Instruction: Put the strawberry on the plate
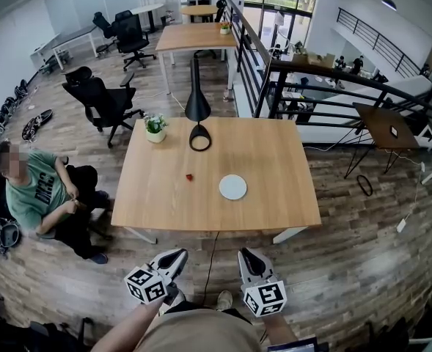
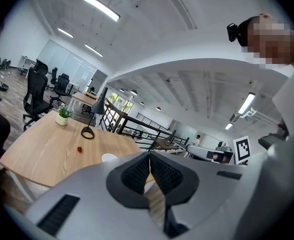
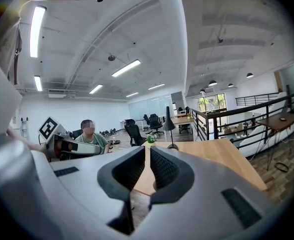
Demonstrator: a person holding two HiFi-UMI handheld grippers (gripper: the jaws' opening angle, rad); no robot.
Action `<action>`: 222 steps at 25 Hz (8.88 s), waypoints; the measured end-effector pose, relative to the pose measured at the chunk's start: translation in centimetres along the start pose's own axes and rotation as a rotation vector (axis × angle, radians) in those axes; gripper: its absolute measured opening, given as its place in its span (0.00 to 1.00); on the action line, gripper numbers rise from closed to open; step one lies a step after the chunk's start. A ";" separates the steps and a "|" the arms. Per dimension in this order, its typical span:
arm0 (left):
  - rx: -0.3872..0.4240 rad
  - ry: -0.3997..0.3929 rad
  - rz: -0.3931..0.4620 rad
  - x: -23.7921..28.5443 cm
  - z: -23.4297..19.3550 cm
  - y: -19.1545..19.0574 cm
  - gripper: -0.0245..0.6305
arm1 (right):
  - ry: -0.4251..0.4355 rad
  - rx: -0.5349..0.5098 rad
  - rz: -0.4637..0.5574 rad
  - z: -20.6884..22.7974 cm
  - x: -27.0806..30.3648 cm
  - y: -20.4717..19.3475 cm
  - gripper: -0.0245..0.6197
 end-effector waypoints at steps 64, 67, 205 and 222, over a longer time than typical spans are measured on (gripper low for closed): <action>-0.066 0.105 0.102 3.1 -13.7 9.9 0.04 | 0.126 -0.007 -0.068 3.4 16.9 6.7 0.12; -0.068 0.089 0.096 3.1 -15.8 10.7 0.05 | 0.105 -0.001 -0.076 2.8 18.7 7.8 0.12; -0.347 0.491 0.012 13.5 -31.3 15.2 0.05 | 0.476 -0.763 -0.768 8.8 65.6 -8.3 0.26; -0.283 0.379 0.101 10.6 -31.6 16.5 0.05 | 0.424 -0.695 -0.458 4.5 55.2 4.9 0.25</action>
Point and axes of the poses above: the fingertips, and each gripper's own axes: x forward along the fingers, z to its right, y out of its top, the point moved 9 cm from there along -x, backward along the fingers, and after that the axes turned 12 degrees about -z, right-handed, at the moved point
